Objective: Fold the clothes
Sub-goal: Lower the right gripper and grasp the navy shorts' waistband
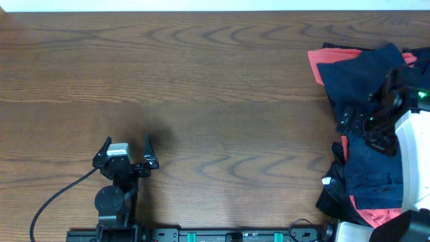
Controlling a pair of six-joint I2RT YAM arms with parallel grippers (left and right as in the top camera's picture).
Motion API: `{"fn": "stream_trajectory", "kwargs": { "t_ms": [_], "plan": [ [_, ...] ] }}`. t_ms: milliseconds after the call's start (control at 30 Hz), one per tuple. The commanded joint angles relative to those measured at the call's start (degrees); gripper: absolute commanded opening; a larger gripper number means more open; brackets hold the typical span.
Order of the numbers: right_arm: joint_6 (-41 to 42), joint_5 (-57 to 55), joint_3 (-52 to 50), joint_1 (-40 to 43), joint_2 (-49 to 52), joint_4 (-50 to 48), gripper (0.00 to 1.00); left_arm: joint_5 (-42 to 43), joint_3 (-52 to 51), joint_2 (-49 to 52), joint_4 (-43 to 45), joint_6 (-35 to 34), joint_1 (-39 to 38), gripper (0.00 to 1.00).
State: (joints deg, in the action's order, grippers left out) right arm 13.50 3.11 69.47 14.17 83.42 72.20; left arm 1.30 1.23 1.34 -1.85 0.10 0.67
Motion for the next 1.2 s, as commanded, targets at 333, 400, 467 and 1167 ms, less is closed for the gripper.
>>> {"fn": "stream_trajectory", "kwargs": {
  "t_ms": [333,400,467,1167],
  "plan": [
    [4.26,-0.11,-3.23,3.72,1.25,-1.53,0.99,-0.9,-1.01,0.04,-2.19,0.72,0.28,0.98],
    [4.24,-0.07,-3.23,5.03,1.25,-1.57,0.99,-0.9,-1.01,0.02,-2.19,0.72,0.28,0.98],
    [3.23,0.0,-3.23,6.29,1.25,-1.51,0.94,-0.9,-1.01,0.04,-2.19,0.72,0.28,0.98],
    [-7.85,8.57,-3.21,6.86,1.25,-4.22,0.85,-0.9,-1.01,0.04,-2.19,0.72,0.28,0.98]
  ]
}}
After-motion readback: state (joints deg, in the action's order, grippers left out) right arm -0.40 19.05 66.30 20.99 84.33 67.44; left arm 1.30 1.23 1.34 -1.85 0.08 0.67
